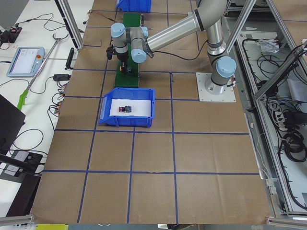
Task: Transport two buttons from left to right
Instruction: 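Release the yellow button on the belt and raise the left gripper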
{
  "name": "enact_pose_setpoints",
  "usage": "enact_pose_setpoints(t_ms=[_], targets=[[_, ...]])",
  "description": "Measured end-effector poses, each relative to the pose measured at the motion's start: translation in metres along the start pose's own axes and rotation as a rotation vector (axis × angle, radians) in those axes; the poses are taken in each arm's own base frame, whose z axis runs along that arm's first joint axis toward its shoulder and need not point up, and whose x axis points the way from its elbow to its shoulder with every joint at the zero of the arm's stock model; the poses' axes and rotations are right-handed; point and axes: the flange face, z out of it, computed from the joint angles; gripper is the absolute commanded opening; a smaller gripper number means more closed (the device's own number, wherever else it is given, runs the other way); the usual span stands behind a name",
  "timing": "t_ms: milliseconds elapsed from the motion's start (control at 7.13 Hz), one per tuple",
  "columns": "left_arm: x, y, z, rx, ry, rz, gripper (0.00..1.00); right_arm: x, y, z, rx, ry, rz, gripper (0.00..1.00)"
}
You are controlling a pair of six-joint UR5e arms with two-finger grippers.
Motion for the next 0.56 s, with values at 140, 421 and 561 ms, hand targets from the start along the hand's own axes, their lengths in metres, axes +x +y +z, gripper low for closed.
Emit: enact_pose_setpoints(t_ms=[140, 421, 561], targets=[[-0.002, -0.002, -0.010, 0.017, -0.002, -0.009, 1.00, 0.000, -0.001, 0.001, -0.001, 0.000, 0.000, 1.00], [-0.012, -0.001, -0.045, 0.051, -0.002, -0.024, 1.00, 0.000, -0.002, 0.003, -0.005, -0.001, 0.000, 1.00], [-0.017, 0.003, -0.072, 0.054, 0.000, -0.028, 1.00, 0.000, -0.002, 0.003, -0.006, 0.000, 0.000, 1.00]])
